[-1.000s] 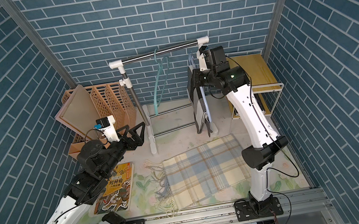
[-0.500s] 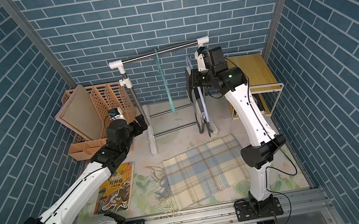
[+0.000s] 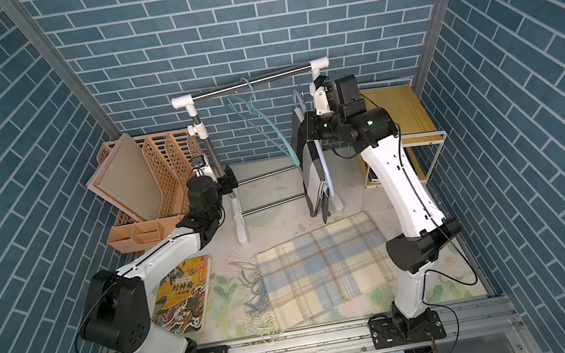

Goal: Hang the scarf on the hanger
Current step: Move the clothesline to the center of the board.

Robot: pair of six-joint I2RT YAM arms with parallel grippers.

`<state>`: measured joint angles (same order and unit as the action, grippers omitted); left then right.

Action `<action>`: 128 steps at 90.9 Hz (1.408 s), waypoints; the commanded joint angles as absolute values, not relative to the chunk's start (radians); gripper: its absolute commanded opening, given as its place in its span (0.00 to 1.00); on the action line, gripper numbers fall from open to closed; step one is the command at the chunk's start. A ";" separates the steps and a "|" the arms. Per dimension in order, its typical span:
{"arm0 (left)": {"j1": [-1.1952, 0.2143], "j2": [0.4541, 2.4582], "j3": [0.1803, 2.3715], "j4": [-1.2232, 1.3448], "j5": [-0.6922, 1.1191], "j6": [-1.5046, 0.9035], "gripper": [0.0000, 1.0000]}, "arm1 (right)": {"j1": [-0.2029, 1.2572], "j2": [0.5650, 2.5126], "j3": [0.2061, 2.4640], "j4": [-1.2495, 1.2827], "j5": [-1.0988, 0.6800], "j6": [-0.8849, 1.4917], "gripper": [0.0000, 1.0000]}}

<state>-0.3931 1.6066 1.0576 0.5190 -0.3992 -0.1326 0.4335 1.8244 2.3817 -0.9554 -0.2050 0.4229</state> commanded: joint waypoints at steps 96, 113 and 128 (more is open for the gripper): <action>-0.316 1.443 0.961 0.464 0.132 0.055 0.00 | 0.419 1.648 2.299 -0.859 -0.195 0.406 0.00; -0.324 1.321 0.922 0.369 0.031 -0.089 0.93 | 0.419 1.639 2.293 -0.860 -0.188 0.403 0.00; -0.400 1.217 0.900 0.154 -0.019 -0.232 1.00 | 0.418 1.647 2.290 -0.865 -0.186 0.403 0.00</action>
<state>-0.3405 1.2621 0.9131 0.3241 0.0307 -0.1162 0.4232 1.6882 2.2787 -0.9592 -0.1963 0.4225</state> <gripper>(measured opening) 0.993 0.123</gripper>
